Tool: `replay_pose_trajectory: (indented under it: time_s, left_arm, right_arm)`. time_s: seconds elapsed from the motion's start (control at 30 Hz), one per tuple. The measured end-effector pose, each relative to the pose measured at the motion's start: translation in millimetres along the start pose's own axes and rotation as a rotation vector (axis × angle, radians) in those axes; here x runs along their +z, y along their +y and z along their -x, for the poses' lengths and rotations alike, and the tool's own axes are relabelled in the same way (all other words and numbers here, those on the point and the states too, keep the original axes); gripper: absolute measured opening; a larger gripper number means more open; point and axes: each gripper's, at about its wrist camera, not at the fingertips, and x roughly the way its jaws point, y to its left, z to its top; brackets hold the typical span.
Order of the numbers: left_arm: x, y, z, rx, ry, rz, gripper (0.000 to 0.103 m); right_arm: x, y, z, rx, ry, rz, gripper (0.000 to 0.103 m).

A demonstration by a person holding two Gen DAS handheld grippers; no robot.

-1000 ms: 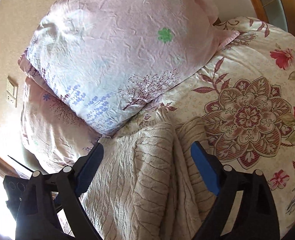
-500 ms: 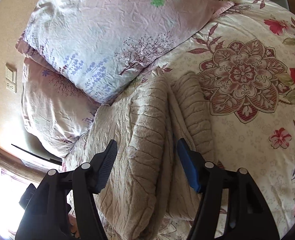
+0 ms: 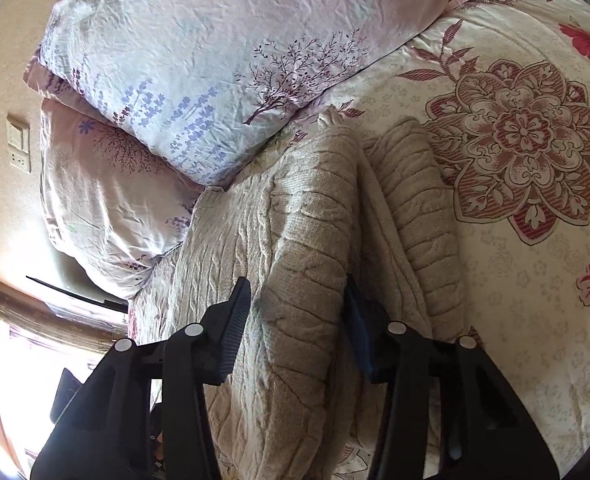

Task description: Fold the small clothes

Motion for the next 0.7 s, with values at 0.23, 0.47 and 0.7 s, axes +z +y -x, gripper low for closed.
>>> replay_pose_trajectory:
  time_s: [0.23,0.47,0.7]
  left_arm:
    - [-2.7,-8.4,-6.6,0.115,0.023,-0.042,0.101]
    - [-2.6,-12.1,-5.2,0.13,0.016,-0.063,0.101]
    - [-1.3,-7.9,-3.2,0.092,0.014,-0.039,0.101]
  right_arm:
    - [6.1,-9.8,-6.1,0.039,-0.023,-0.03,0.022]
    - [5.7,16.9,9.3,-0.024,-0.108,0.079,0.015]
    - [27.7,35.3,40.5,-0.084,-0.222,0.133,0.01]
